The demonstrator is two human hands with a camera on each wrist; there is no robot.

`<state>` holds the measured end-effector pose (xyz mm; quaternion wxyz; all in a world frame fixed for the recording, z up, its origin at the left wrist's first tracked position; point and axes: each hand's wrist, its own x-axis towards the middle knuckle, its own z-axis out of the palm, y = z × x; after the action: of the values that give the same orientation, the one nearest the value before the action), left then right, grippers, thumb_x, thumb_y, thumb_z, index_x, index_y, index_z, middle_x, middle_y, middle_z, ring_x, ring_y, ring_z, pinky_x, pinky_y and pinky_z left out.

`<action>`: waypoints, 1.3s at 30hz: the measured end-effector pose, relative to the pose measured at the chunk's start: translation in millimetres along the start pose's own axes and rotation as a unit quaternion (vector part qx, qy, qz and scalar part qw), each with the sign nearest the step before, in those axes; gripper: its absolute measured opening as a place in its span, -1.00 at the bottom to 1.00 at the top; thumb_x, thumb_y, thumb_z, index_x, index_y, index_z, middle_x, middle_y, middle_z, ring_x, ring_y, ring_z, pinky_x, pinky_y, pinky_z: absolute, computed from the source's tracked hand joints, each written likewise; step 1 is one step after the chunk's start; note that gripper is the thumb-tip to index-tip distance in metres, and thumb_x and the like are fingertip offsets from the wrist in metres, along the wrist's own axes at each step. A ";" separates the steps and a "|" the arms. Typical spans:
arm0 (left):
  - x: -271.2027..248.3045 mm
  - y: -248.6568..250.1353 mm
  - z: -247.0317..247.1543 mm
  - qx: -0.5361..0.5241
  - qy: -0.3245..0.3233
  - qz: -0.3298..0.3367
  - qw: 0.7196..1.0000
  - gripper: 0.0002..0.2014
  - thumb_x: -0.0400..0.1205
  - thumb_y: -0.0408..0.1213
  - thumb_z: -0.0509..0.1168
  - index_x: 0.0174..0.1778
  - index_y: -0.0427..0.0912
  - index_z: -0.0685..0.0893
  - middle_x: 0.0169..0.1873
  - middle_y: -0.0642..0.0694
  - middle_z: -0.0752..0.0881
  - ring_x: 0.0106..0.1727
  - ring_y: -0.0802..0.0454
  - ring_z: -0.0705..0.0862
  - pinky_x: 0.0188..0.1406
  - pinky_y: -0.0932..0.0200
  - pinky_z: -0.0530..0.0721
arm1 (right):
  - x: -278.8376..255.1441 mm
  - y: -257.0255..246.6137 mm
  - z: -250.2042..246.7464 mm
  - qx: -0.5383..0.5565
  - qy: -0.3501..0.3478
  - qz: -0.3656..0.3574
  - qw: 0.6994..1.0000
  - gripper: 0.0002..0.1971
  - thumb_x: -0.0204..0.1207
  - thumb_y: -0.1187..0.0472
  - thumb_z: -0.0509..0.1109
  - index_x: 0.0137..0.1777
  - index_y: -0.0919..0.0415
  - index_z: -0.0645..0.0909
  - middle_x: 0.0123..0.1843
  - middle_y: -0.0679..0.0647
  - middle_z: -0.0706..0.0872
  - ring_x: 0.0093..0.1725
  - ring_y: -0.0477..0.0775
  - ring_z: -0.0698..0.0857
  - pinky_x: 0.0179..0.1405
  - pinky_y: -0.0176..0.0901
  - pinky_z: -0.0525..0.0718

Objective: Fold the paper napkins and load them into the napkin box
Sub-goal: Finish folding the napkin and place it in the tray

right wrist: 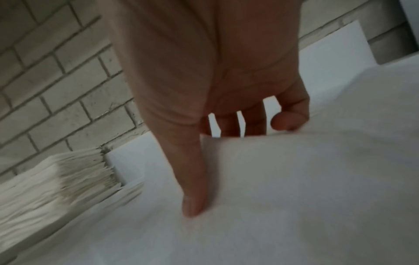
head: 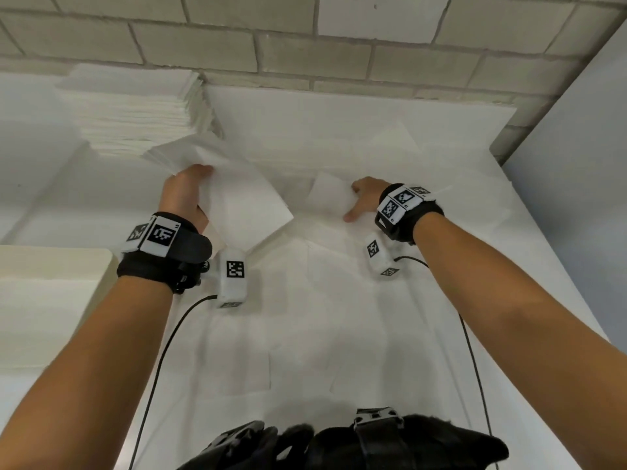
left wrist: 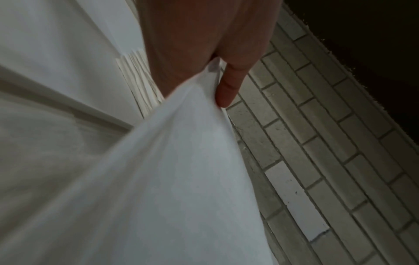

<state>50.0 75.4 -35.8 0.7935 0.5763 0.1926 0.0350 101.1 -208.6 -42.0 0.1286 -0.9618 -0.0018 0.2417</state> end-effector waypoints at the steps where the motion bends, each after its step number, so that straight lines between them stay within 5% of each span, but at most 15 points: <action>1: 0.2 0.6 0.7 0.001 -0.002 -0.003 1.000 -0.76 0.59 -0.37 0.26 0.15 -0.24 0.66 -0.08 -0.11 0.75 -0.11 0.00 0.75 -0.06 0.17 0.69 | -1.7 0.1 -0.6 0.007 0.011 -0.007 1.000 -0.46 0.36 0.08 0.57 0.30 0.29 0.57 0.27 0.19 0.66 0.24 0.22 0.62 0.05 -0.18 0.50; 5: 1.1 -1.5 2.3 0.015 -0.012 -0.014 1.000 -0.72 0.59 -0.39 0.26 0.22 -0.28 0.63 -0.10 -0.11 0.74 -0.11 -0.01 0.74 -0.06 0.15 0.68 | -8.3 3.8 -0.6 0.058 0.058 -0.014 0.997 -0.59 0.45 0.09 0.50 0.21 0.31 0.67 0.16 0.23 0.71 0.20 0.22 0.64 -0.03 -0.23 0.52; 8: 1.8 -4.8 3.7 0.015 -0.025 -0.019 0.999 -0.67 0.61 -0.37 0.26 0.31 -0.32 0.58 -0.10 -0.11 0.73 -0.11 0.00 0.72 -0.15 0.17 0.66 | -20.0 6.5 -12.5 0.115 0.080 -0.030 0.990 -0.64 0.52 0.08 0.43 -0.13 0.47 0.63 -0.24 0.30 0.63 -0.16 0.15 0.59 -0.33 -0.22 0.40; 10: -0.5 -4.1 7.8 0.015 -0.031 -0.023 0.999 -0.66 0.64 -0.34 0.25 0.34 -0.31 0.54 -0.09 -0.10 0.72 -0.10 0.01 0.71 -0.16 0.16 0.66 | -30.2 6.0 -23.9 0.141 0.085 -0.047 0.985 -0.60 0.57 0.12 0.37 -0.43 0.32 0.42 -0.44 0.11 0.42 -0.37 0.02 0.43 -0.40 -0.22 0.31; 13: -3.8 -3.1 16.7 0.013 -0.042 -0.031 0.999 -0.62 0.67 -0.32 0.23 0.40 -0.32 0.49 0.01 -0.13 0.70 -0.08 0.02 0.70 -0.16 0.16 0.66 | -49.2 3.5 -39.7 0.206 0.118 -0.067 0.969 -0.75 0.57 0.17 0.38 -0.33 0.18 0.51 -0.40 -0.06 0.44 -0.36 -0.10 0.46 -0.43 -0.44 0.40; 15: -5.0 -3.9 23.5 0.001 -0.051 -0.044 0.998 -0.61 0.68 -0.30 0.21 0.44 -0.28 0.46 0.15 -0.15 0.69 -0.01 0.00 0.71 -0.17 0.16 0.68 | -62.6 -3.2 -48.7 0.340 0.128 -0.099 0.926 -0.90 0.54 0.20 0.41 -0.19 0.14 0.61 -0.27 -0.03 0.61 -0.25 -0.09 0.61 -0.24 -0.56 0.56; 17: -9.7 -3.4 32.7 -0.030 -0.071 -0.058 0.995 -0.66 0.70 -0.24 0.19 0.40 -0.20 0.50 0.18 -0.14 0.70 0.05 0.00 0.72 -0.23 0.17 0.72 | -73.3 -13.6 -55.7 0.502 0.114 -0.157 0.843 -0.92 0.53 0.30 0.40 0.00 0.21 0.68 -0.03 0.11 0.75 -0.07 0.02 0.74 0.11 -0.20 0.68; 19: -20.4 -0.9 45.9 -0.058 -0.109 -0.076 0.989 -0.74 0.73 -0.13 0.14 0.22 -0.17 0.60 0.09 -0.13 0.74 0.04 0.01 0.73 -0.06 0.09 0.74 | -76.0 -26.5 -55.5 0.578 0.120 -0.187 0.786 -0.81 0.53 0.38 0.38 0.12 0.40 0.63 0.02 0.19 0.74 -0.05 0.09 0.75 0.13 -0.08 0.70; 21: -32.0 2.1 60.0 -0.090 -0.172 -0.078 0.978 -0.62 0.73 0.02 0.04 0.17 -0.15 0.61 0.12 -0.15 0.75 0.12 -0.02 0.73 0.16 0.00 0.68 | -75.7 -45.6 -46.1 0.546 0.149 -0.171 0.807 -0.75 0.49 0.38 0.43 0.08 0.55 0.58 -0.06 0.26 0.68 -0.09 0.14 0.68 0.05 -0.03 0.66; 23: -46.2 6.1 67.5 -0.091 -0.239 -0.078 0.964 -0.53 0.71 0.11 0.00 0.23 -0.16 0.61 0.17 -0.15 0.74 0.23 -0.05 0.69 0.23 0.02 0.65 | -72.1 -62.2 -29.5 0.437 0.167 -0.149 0.871 -0.84 0.45 0.29 0.48 -0.18 0.35 0.57 -0.24 0.21 0.54 -0.21 0.09 0.55 -0.15 -0.07 0.53; 26: -57.1 3.1 65.8 -0.006 -0.249 -0.047 0.967 -0.60 0.64 -0.18 0.30 0.35 -0.30 0.56 0.21 -0.24 0.71 0.25 -0.17 0.68 0.23 -0.06 0.66 | -69.9 -75.5 -7.7 0.325 0.178 -0.124 0.920 -0.55 0.43 0.15 0.49 -0.46 0.12 0.24 -0.43 0.01 0.29 -0.40 -0.04 0.31 -0.35 -0.23 0.26; 29: -60.7 -2.8 57.3 0.010 -0.205 -0.040 0.978 -0.58 0.59 -0.50 0.29 0.39 -0.38 0.50 0.21 -0.30 0.69 0.19 -0.24 0.70 0.17 -0.11 0.67 | -81.0 -79.0 0.3 0.352 0.169 -0.129 0.912 -0.76 0.41 0.06 0.53 -0.20 0.04 0.48 -0.27 -0.08 0.45 -0.30 -0.15 0.46 -0.29 -0.32 0.42; 32: -66.6 -1.1 53.2 -0.028 -0.206 -0.035 0.978 -0.63 0.61 -0.51 0.23 0.36 -0.41 0.50 0.26 -0.36 0.65 0.23 -0.27 0.67 0.25 -0.18 0.63 | -92.7 -68.5 2.0 0.416 0.037 -0.135 0.899 -0.38 0.39 0.08 0.55 0.41 0.12 0.40 0.20 0.05 0.64 0.12 0.03 0.69 0.15 -0.04 0.68; 35: -71.2 6.5 46.8 -0.063 -0.178 -0.011 0.982 -0.62 0.61 -0.47 0.27 0.36 -0.40 0.51 0.26 -0.32 0.65 0.22 -0.21 0.69 0.19 -0.11 0.68 | -103.1 -59.0 0.9 0.393 -0.018 -0.158 0.906 -0.50 0.40 0.29 0.53 0.34 0.23 0.52 0.23 0.15 0.70 0.17 0.14 0.71 0.20 0.07 0.68; 39: -68.4 19.4 21.1 -0.021 -0.083 0.077 0.993 -0.55 0.37 -0.40 0.51 0.17 -0.09 0.64 0.12 -0.21 0.72 0.07 -0.10 0.74 0.16 -0.03 0.70 | -114.0 -48.0 -15.6 0.188 0.017 -0.157 0.969 -0.68 0.41 0.28 0.52 0.17 0.21 0.64 0.01 0.03 0.74 -0.07 0.03 0.72 -0.09 -0.19 0.68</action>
<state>-2.7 43.9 5.9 0.8135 0.5737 0.0804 0.0516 10.5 -173.5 36.2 0.3438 -0.9118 -0.1054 0.1982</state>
